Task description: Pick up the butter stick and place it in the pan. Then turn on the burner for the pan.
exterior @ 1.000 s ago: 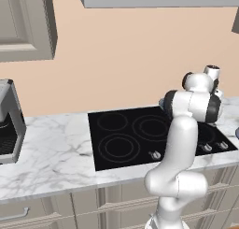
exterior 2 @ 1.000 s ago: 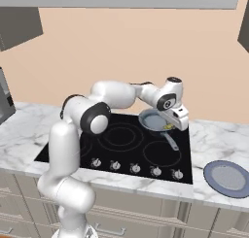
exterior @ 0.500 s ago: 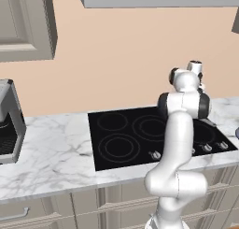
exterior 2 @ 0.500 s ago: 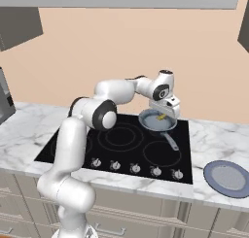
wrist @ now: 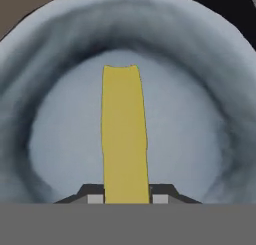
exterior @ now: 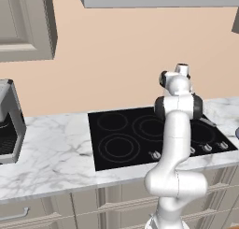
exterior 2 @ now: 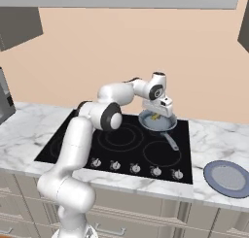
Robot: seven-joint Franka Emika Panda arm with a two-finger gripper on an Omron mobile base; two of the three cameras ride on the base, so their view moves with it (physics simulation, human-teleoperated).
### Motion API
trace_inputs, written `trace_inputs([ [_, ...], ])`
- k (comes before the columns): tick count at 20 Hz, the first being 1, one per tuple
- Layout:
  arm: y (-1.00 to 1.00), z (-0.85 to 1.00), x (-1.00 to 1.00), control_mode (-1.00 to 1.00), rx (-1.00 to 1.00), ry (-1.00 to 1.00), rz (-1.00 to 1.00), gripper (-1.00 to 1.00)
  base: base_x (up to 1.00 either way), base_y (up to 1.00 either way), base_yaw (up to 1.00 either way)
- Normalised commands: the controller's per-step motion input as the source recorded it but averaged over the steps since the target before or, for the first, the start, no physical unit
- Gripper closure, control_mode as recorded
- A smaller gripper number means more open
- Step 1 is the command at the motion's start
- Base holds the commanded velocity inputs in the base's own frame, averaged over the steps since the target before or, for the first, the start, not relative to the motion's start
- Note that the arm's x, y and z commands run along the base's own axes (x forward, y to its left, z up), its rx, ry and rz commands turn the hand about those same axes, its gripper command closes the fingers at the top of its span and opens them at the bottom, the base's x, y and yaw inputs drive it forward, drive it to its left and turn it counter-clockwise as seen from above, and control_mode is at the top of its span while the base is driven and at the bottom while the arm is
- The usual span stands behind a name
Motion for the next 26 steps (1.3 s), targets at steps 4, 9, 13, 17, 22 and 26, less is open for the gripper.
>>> trace_inputs([
  [4,0.01,-0.23,0.0,-1.0,0.0,0.0,0.07,1.0,0.0,0.0,0.0],
  [9,0.0,-0.29,0.0,-1.0,0.0,0.0,0.05,-1.0,0.0,0.0,0.0],
  [13,0.0,-0.05,0.02,-1.0,0.0,0.0,0.02,-1.0,0.0,0.0,0.0],
  [17,0.0,0.09,-0.01,-1.0,0.0,-0.04,0.01,-1.0,0.0,0.0,0.0],
  [22,0.17,0.17,-0.26,-1.0,-0.02,-0.1,0.03,-1.0,0.0,0.0,0.0],
  [26,0.46,0.01,-0.64,-1.0,-0.1,-0.21,0.03,-1.0,0.0,0.0,0.0],
])
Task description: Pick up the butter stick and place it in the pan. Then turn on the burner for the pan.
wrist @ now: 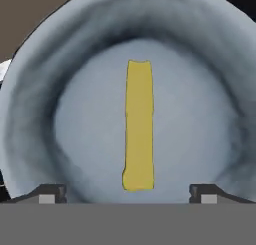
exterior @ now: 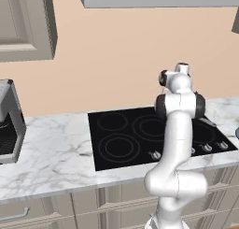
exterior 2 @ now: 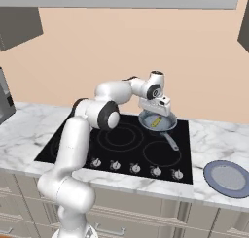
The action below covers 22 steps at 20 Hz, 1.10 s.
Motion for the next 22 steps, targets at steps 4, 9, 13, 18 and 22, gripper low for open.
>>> trace_inputs([
  [4,0.37,0.14,-0.84,-1.0,-0.12,-0.21,0.0,-1.0,0.0,0.0,0.0],
  [9,0.12,0.15,-0.91,-1.0,-0.08,-0.12,0.0,-1.0,0.0,0.0,0.0],
  [13,0.0,0.34,-0.79,-1.0,0.0,-0.01,0.0,-1.0,0.0,0.0,0.0],
  [18,-0.16,0.27,-0.85,-1.0,0.02,0.0,-0.01,-1.0,0.0,0.0,0.0],
  [22,-0.28,0.18,-0.88,-1.0,0.05,0.03,-0.01,-1.0,0.0,0.0,0.0],
])
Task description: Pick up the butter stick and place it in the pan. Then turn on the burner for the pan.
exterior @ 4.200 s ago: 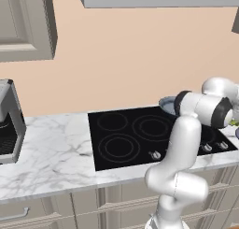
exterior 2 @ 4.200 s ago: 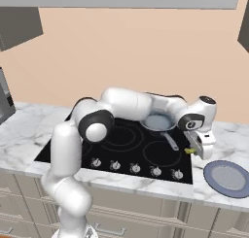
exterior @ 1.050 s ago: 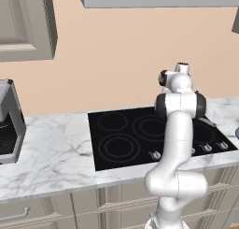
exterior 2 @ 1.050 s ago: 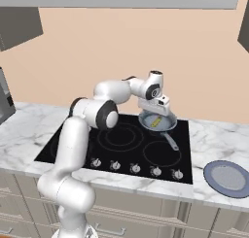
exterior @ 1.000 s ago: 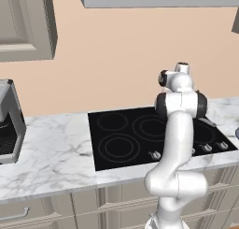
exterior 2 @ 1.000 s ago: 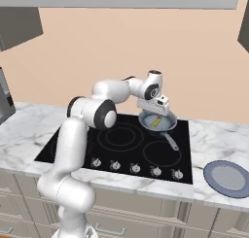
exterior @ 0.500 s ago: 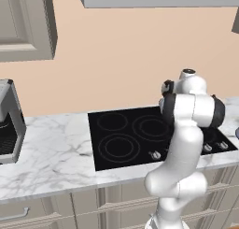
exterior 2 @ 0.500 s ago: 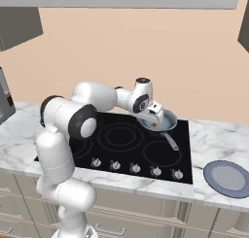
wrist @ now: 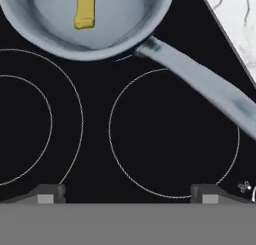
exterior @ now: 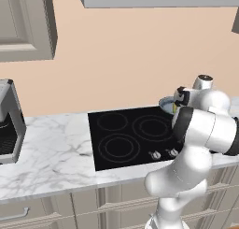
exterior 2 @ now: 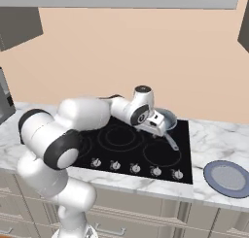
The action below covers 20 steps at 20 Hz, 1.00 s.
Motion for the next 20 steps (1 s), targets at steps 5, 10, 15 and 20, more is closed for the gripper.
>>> trace_inputs([
  [5,-0.36,0.0,-0.86,-1.0,0.04,0.04,-0.01,-1.0,0.0,0.0,0.0],
  [10,-0.21,-0.02,-0.27,-1.0,0.0,0.14,-0.01,-1.0,0.0,0.0,0.0],
  [15,-0.45,-0.09,-0.06,-1.0,0.02,0.07,0.01,-1.0,0.0,0.0,0.0],
  [20,-0.37,-0.12,-0.27,-1.0,0.05,0.08,0.03,-1.0,0.0,0.0,0.0],
])
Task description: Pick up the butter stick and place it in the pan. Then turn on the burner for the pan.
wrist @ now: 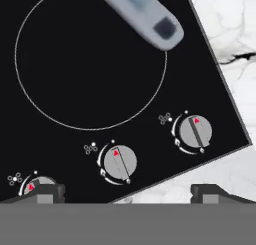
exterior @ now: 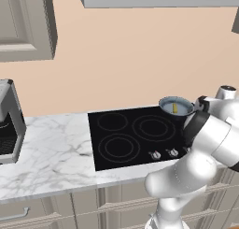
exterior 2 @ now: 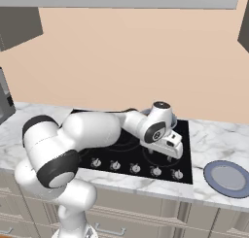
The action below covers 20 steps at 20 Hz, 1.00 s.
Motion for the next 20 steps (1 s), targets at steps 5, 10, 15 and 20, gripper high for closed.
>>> trace_inputs([
  [5,-0.01,-0.02,-0.12,-1.0,0.0,0.18,0.03,-1.0,0.0,0.0,0.0],
  [10,0.2,-0.11,0.0,-1.0,0.0,0.13,0.08,-1.0,0.0,0.0,0.0],
  [15,0.08,-0.19,0.0,-1.0,0.04,0.0,0.11,-1.0,0.0,0.0,0.0],
  [20,0.0,-0.18,0.05,-1.0,0.03,0.0,0.11,-1.0,0.0,0.0,0.0],
])
